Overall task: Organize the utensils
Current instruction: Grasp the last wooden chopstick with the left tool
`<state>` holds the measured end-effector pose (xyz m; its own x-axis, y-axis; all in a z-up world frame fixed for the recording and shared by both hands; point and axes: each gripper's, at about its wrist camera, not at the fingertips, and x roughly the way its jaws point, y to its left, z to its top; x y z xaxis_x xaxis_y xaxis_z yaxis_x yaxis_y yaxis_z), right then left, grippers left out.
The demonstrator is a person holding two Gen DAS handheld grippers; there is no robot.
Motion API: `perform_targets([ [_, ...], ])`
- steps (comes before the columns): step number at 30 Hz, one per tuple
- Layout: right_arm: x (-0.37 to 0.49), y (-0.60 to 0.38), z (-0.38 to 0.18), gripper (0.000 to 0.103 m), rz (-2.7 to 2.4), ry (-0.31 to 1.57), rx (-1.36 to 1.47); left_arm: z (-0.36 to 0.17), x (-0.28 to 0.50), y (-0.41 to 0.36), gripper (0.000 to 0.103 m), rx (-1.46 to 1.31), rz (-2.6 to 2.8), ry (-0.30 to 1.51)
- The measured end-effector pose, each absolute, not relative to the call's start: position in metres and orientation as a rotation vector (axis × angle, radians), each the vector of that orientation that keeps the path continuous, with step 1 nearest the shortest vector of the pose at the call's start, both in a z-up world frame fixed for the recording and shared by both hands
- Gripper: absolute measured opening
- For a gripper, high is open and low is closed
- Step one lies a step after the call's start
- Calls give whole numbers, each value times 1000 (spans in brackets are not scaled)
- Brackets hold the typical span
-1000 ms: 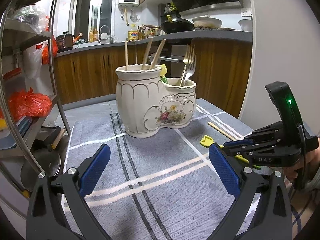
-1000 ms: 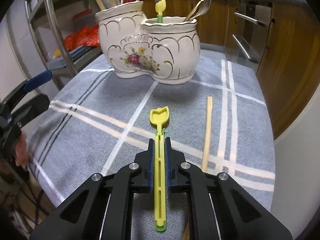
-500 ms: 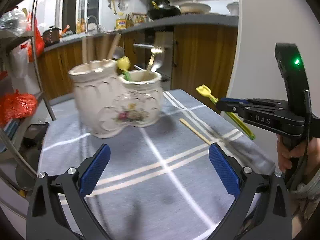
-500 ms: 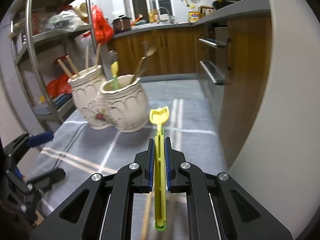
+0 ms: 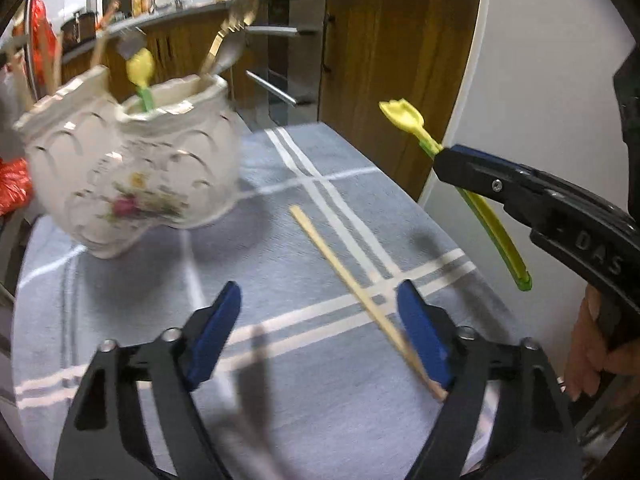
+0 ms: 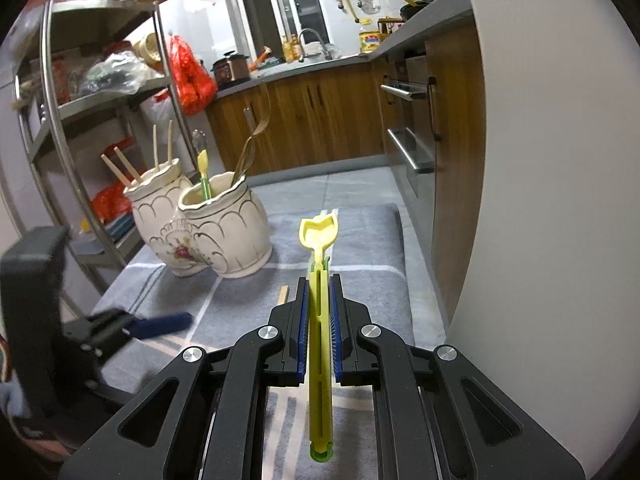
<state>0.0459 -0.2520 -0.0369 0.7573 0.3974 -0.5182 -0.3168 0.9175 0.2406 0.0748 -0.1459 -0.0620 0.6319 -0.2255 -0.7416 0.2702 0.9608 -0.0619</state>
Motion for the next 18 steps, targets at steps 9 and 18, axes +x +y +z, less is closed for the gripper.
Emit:
perform_targets([
  [9,47,-265,-37,11,396,590,179,-75,90,-170,42,119,-271,895],
  [18,47,-264,-36,10,399,589,170,-74,94,-176,13,188,-291,890],
])
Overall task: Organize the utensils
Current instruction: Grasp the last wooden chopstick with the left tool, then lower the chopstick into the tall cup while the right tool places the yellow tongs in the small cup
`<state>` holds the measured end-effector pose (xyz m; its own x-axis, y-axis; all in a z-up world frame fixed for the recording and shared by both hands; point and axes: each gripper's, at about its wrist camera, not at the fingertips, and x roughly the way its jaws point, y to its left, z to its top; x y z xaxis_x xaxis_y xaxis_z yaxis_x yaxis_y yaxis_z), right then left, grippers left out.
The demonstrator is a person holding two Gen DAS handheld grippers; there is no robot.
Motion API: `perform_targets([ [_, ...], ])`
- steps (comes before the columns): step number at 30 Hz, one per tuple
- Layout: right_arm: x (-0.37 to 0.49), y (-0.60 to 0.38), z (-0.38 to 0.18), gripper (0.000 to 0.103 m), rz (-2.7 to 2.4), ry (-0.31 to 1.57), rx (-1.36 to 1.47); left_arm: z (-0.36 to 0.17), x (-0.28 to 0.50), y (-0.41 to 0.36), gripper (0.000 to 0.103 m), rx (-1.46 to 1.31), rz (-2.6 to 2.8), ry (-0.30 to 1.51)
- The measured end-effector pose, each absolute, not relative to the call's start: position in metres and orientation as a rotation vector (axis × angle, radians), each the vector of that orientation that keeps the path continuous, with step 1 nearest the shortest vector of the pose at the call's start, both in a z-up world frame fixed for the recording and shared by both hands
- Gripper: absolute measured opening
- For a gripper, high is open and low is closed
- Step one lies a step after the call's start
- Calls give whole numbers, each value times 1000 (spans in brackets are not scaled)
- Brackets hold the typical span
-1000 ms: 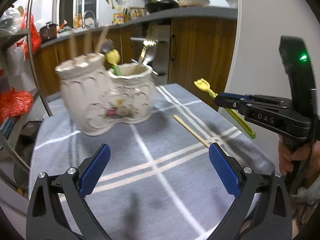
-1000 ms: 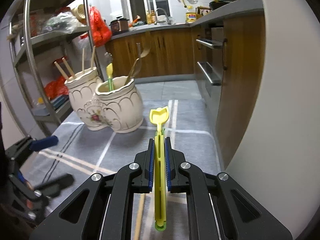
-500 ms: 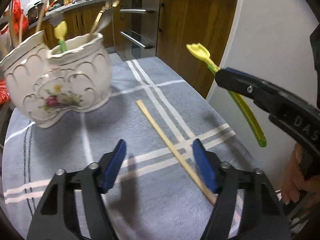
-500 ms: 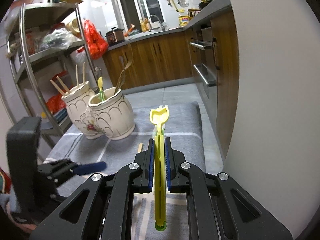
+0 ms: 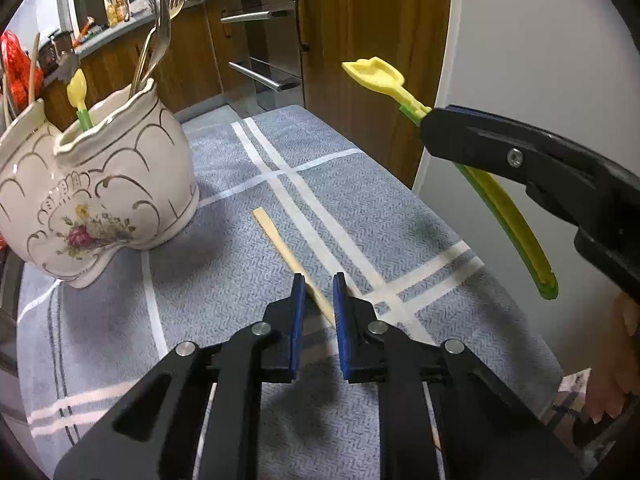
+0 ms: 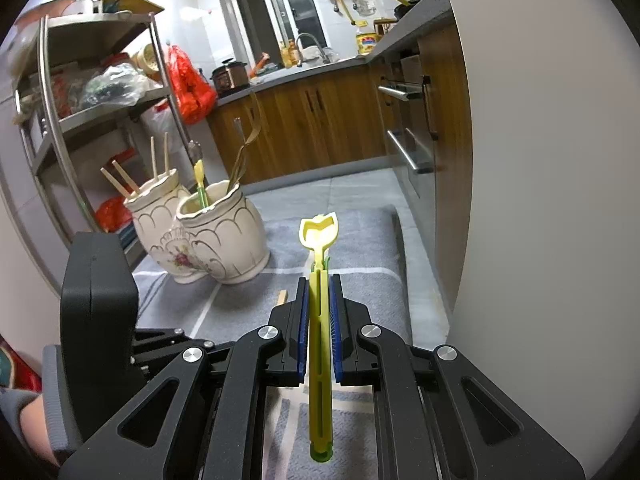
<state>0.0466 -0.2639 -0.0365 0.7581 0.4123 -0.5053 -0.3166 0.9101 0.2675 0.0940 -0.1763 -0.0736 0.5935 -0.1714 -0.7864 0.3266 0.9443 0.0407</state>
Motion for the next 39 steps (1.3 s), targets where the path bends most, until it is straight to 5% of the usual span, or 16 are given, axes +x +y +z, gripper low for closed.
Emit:
perform_targets([
  [6,45,-260,-35,10,409,582,158,-67,96,-148,0,151,-343,878],
  [18,46,-244,-37,11,408,580,133,-46,74,-110,0,170,-381,813],
  [21,48,-242,-38,11,408,590,133,-54,80,-123,9,202,-405,833],
  [31,52,-238,-43,11,399,604,112,-75,106,-149,15,228,-429,883],
  [39,53,-235,-44,11,400,601,107,-73,100,-148,4,248,-444,857],
])
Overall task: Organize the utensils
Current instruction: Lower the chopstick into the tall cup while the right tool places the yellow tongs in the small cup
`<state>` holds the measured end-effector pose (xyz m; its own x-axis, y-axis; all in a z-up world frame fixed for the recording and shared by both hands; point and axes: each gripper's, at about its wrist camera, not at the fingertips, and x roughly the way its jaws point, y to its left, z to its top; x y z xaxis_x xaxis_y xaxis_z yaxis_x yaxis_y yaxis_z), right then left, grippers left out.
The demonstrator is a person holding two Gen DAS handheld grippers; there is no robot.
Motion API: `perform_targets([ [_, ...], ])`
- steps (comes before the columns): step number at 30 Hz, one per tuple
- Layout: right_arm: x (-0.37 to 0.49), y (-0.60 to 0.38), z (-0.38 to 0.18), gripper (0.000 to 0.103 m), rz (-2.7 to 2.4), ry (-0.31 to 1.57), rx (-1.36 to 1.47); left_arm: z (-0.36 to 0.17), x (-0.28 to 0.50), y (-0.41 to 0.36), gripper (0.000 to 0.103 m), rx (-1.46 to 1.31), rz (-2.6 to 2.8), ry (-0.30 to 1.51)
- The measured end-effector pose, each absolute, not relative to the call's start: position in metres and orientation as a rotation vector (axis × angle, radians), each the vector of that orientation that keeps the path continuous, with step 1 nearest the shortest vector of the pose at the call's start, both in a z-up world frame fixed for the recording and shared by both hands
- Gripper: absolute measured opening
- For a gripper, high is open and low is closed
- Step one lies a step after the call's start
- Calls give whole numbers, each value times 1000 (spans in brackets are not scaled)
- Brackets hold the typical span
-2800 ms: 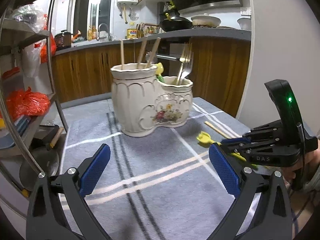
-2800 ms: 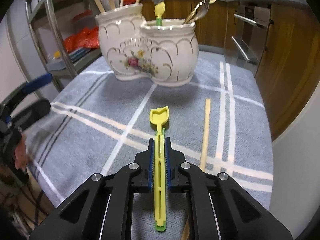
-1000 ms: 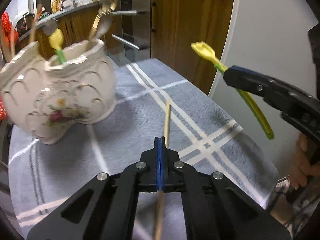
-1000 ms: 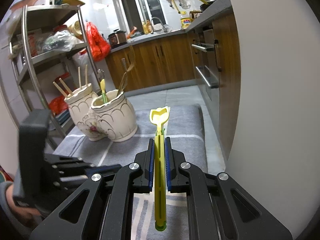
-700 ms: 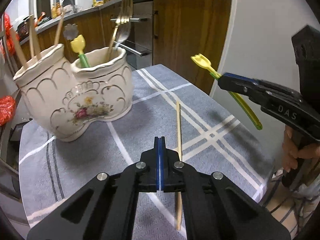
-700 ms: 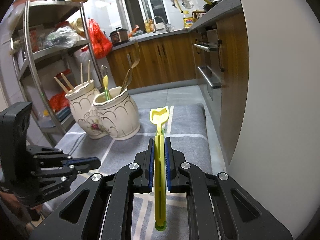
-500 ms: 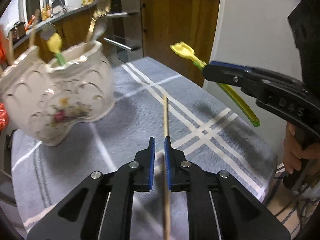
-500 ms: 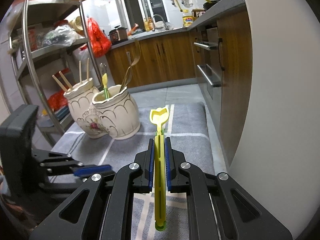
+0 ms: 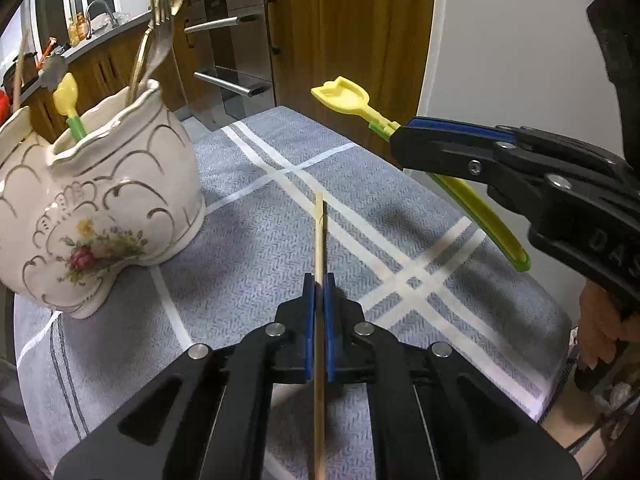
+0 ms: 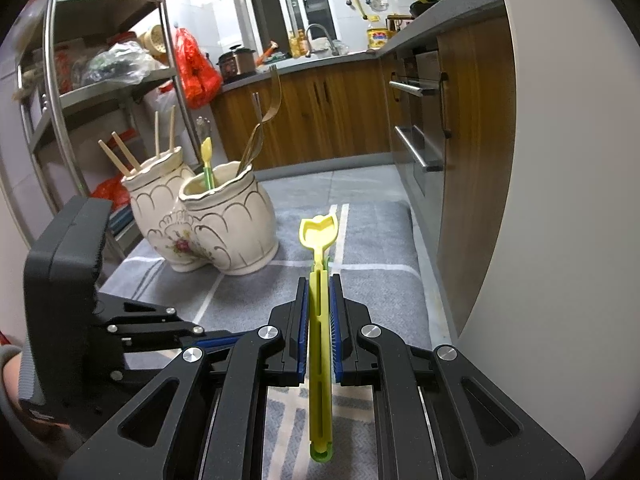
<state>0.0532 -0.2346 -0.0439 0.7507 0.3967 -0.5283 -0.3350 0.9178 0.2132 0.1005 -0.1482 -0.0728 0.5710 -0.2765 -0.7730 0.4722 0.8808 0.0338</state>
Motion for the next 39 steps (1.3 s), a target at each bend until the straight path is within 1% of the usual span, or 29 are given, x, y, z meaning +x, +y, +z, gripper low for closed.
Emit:
perform_targets([
  [4,51,-235,-42,11,402,584,114,-58,82,-132,4,246,-469,784],
  [15,35,-209,-20,11,500,449,141,1,2,-31,4,156,-473,400],
  [20,40,-186,1,10,531,372,147,26,-6,16,4,78,-427,273],
  [26,73,-157,27,10,549,316,182,56,23,49,4,-19,-404,204],
  [30,98,-150,33,10,560,299,244,65,63,68,4,-121,-382,181],
  [35,132,-143,30,10,569,299,328,72,115,72,4,-207,-336,150],
  [39,153,-139,22,10,582,311,374,77,143,64,4,-219,-304,114],
])
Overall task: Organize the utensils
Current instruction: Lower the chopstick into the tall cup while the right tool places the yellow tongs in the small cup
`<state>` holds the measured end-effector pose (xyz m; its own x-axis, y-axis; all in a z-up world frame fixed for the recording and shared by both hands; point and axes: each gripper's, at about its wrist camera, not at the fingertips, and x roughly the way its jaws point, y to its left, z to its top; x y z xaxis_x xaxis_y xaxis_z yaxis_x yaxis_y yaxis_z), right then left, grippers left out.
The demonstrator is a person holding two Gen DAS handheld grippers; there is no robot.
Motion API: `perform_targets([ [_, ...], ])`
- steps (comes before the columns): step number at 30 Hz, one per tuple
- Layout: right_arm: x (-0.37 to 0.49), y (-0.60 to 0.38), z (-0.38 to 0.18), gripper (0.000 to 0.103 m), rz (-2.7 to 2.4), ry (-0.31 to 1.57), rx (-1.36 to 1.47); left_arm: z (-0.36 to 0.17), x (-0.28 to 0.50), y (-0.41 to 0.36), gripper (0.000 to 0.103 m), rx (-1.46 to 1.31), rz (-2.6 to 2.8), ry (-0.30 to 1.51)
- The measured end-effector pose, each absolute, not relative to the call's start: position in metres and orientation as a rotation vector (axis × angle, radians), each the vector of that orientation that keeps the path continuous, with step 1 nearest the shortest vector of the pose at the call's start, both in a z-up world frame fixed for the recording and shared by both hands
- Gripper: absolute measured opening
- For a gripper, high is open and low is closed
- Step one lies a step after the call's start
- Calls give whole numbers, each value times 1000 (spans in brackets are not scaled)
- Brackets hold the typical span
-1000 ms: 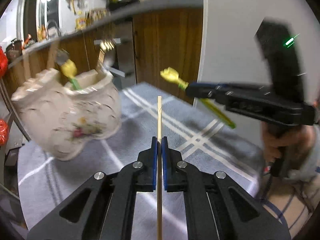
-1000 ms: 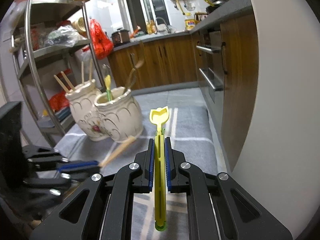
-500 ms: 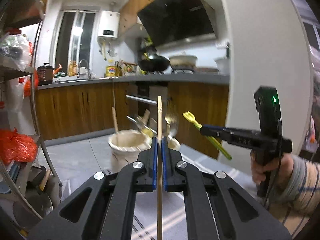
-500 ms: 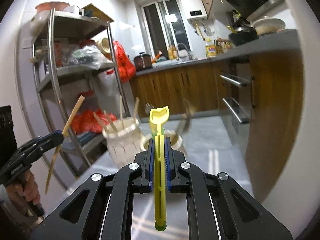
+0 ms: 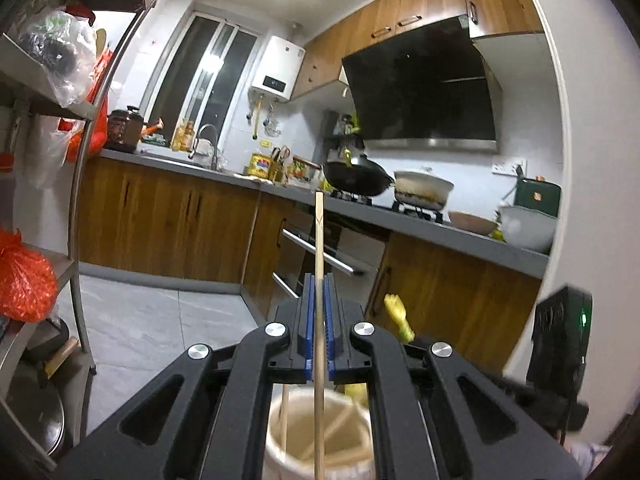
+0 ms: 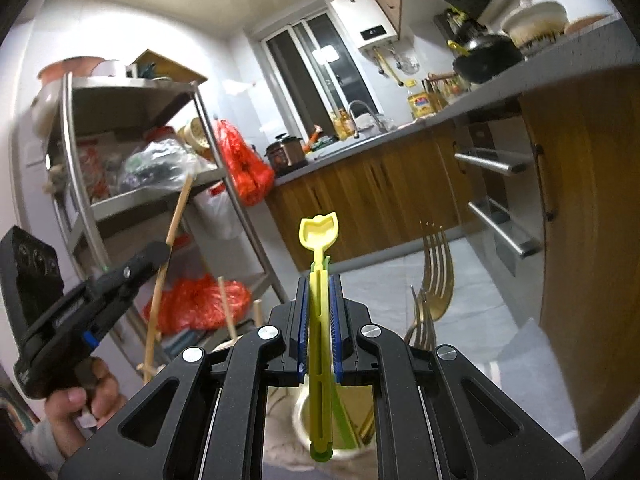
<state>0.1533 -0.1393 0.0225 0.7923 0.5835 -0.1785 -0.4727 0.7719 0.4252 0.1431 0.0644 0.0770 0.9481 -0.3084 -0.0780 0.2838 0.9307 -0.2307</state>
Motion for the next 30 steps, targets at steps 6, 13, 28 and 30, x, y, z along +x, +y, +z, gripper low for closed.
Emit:
perform_targets([
  [6,169,-133,7,10,572,318,387,75,171,53,4,-204,-259,84],
  [13,172,-125,-6,10,540,320,341,58,179,57,4,-230,-248,100],
  [28,144,-120,-13,11,548,341,245,36,129,70,4,-133,-267,248],
  [30,142,-122,-15,10,546,371,247,33,122,65,4,-103,-265,266],
])
